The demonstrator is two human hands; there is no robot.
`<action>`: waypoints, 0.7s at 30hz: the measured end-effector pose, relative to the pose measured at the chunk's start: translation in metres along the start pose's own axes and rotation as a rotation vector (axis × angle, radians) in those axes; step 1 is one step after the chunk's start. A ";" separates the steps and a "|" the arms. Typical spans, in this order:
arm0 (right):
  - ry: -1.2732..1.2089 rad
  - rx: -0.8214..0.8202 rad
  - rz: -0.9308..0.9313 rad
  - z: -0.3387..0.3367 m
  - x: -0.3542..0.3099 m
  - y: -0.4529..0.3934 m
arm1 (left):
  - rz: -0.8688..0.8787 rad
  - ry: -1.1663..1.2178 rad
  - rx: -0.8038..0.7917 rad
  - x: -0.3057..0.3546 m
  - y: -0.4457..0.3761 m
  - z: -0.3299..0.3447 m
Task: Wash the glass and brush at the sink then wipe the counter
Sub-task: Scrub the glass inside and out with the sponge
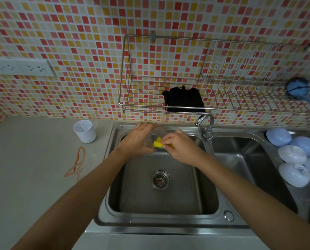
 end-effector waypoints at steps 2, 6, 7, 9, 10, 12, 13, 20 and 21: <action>0.113 0.027 -0.046 -0.005 0.003 -0.003 | 0.001 0.012 0.030 0.002 -0.001 -0.002; 0.191 -0.037 -0.076 -0.007 0.002 -0.003 | -0.004 0.046 0.038 0.000 0.000 -0.005; 0.183 -0.066 -0.091 -0.007 0.003 -0.001 | -0.009 0.056 0.027 -0.002 0.003 -0.004; 0.207 -0.084 -0.117 -0.008 0.007 0.001 | -0.020 0.067 0.004 -0.004 0.007 -0.002; 0.221 -0.077 -0.123 -0.007 0.008 0.000 | -0.030 0.071 -0.001 -0.005 0.007 -0.001; 0.226 -0.031 -0.139 -0.003 0.009 -0.001 | -0.063 0.085 -0.005 -0.002 0.006 -0.001; 0.232 -0.002 -0.163 -0.002 0.009 -0.002 | -0.077 0.094 -0.003 -0.001 0.004 -0.001; 0.264 0.111 -0.272 0.005 0.011 -0.001 | -0.157 0.186 0.043 0.003 0.003 0.001; 0.263 0.111 -0.285 0.008 0.010 0.000 | -0.163 0.190 0.046 0.005 0.002 0.002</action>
Point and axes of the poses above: each hand's wrist, its own y-axis away from the middle knuckle, its own z-axis out of the palm, x = y × z, the point moved 2 cm from there along -y, towards the middle knuckle, and after that the axes turned 15 degrees about -y, right-handed, at the moved point
